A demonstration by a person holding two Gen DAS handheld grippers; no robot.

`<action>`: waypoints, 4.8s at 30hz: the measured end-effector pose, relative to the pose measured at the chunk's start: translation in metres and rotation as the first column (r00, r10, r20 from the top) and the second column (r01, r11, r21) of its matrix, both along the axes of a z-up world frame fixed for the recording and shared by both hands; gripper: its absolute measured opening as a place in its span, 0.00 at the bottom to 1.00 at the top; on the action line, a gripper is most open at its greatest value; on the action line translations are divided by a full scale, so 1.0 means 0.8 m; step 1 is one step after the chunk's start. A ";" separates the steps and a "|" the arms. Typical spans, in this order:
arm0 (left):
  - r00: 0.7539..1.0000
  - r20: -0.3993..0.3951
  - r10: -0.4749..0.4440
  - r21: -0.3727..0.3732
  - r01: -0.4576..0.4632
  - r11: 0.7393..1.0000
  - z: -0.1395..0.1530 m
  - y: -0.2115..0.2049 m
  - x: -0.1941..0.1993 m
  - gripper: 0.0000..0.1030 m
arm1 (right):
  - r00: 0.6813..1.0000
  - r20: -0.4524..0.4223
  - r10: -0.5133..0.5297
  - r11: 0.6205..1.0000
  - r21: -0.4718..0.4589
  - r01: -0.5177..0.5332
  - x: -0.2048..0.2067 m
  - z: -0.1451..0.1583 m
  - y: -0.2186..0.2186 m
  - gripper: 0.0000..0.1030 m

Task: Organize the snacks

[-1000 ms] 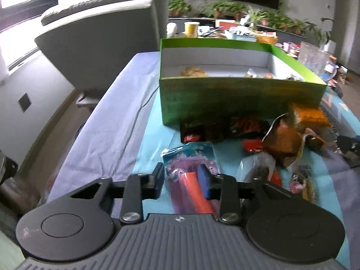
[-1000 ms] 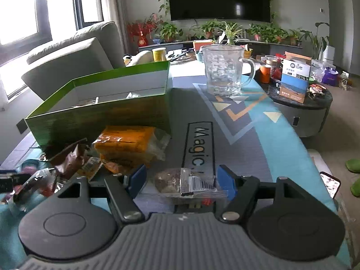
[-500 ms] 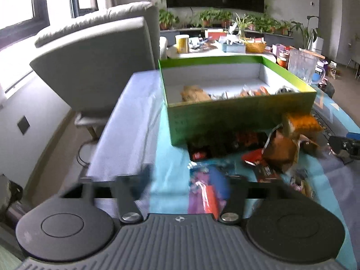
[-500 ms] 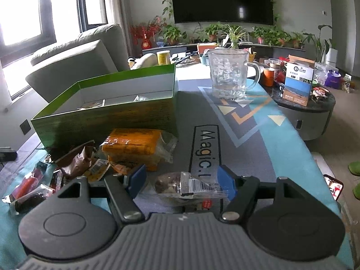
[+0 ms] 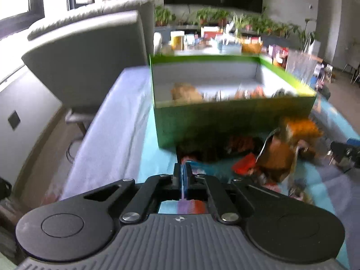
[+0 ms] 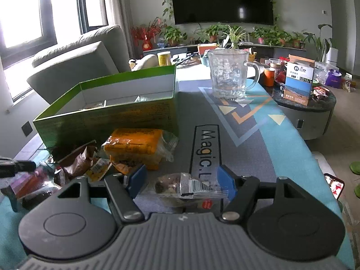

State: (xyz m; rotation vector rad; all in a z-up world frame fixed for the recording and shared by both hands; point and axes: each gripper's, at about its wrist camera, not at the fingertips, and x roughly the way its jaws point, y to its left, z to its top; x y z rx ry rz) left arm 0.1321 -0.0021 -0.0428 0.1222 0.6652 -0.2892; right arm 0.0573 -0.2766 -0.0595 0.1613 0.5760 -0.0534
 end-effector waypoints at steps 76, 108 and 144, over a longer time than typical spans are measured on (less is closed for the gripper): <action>0.968 0.234 -0.086 -0.097 0.112 0.989 0.077 0.002 0.008 0.01 | 0.970 0.225 0.087 0.995 -0.075 -0.072 0.011 0.072 0.047 0.61; 0.982 0.178 -0.065 -0.085 0.081 0.993 0.061 -0.054 0.129 0.01 | 0.978 0.028 0.206 0.978 0.038 -0.207 -0.002 0.018 0.000 0.83; 0.971 0.238 -0.033 -0.130 0.066 0.989 0.093 -0.023 0.052 0.01 | 0.993 0.089 0.072 0.996 0.041 -0.076 -0.038 0.045 0.040 0.55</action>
